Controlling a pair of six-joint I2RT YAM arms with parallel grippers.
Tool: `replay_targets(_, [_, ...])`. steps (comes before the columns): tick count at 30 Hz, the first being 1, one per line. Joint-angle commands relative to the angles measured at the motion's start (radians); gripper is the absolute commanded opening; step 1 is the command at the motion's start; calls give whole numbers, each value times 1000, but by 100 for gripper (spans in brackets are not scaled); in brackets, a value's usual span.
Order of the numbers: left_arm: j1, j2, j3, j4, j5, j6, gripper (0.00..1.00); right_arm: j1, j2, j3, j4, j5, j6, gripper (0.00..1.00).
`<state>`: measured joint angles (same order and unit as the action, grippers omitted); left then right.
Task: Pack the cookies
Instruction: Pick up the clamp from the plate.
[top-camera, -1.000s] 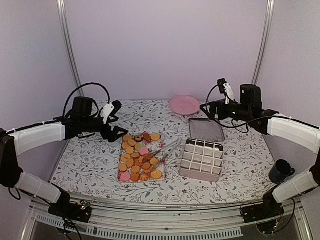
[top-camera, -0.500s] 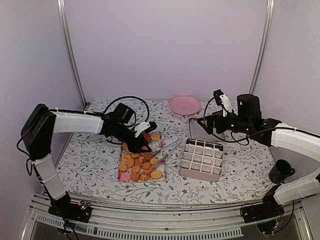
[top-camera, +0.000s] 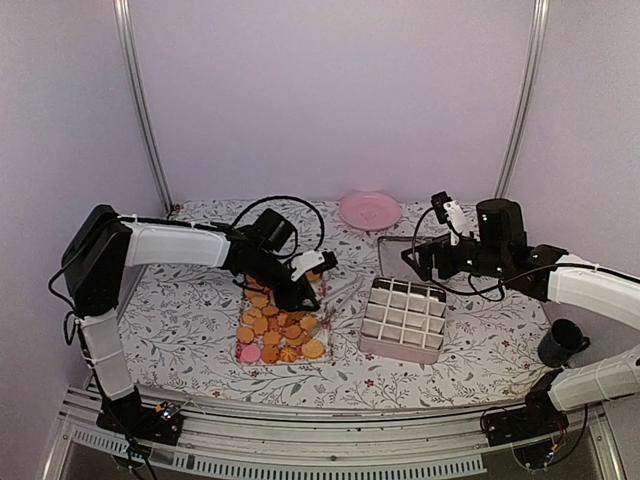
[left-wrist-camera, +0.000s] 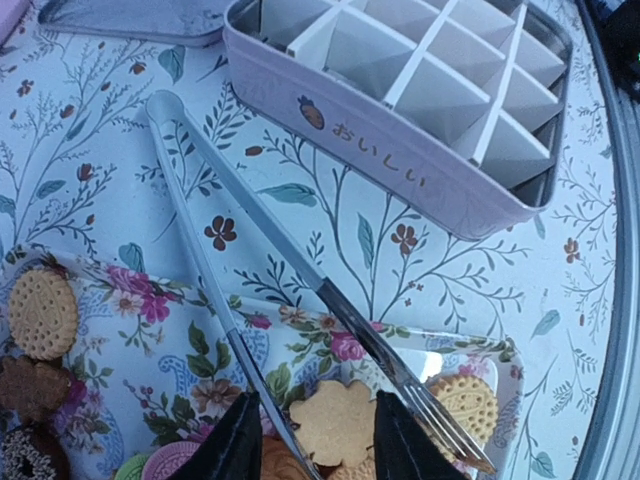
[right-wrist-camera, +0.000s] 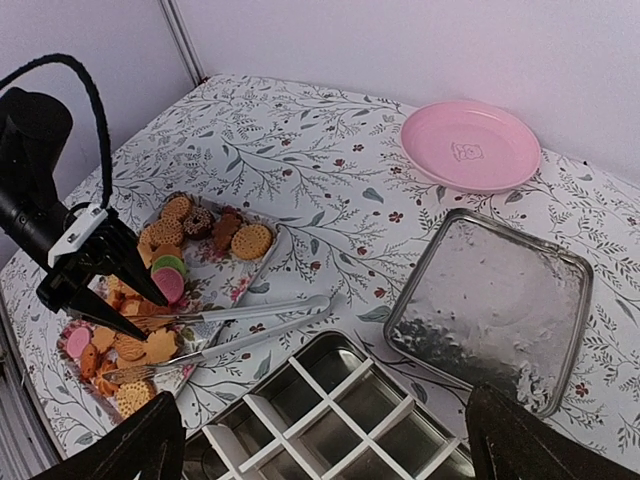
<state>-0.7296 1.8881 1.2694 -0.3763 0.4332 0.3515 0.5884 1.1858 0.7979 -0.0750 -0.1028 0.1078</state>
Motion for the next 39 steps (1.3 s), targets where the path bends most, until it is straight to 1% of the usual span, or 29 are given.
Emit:
replay_targets(1, [-12, 30, -2, -22, -66, 17, 40, 9, -56, -9, -28, 60, -9, 100])
replay_targets(6, [-14, 32, 4, -17, -103, 18, 38, 13, -100, -34, -18, 69, -4, 99])
replay_targets(11, [-16, 55, 11, -21, -115, 34, 30, 21, -111, -36, -22, 64, 11, 99])
replay_targets(14, [-19, 67, 14, -36, -120, 43, 28, 28, -119, -36, -26, 65, 15, 98])
replay_targets(24, [-32, 69, 9, -39, -130, 52, 30, 40, -128, -19, -39, 62, 14, 98])
replay_targets(30, [-48, 69, 3, -56, -142, 69, 36, 50, -120, -17, -34, 58, 18, 98])
replay_targets(39, [-51, 68, 24, -66, -233, 57, 34, 65, -121, -8, -31, 60, 24, 98])
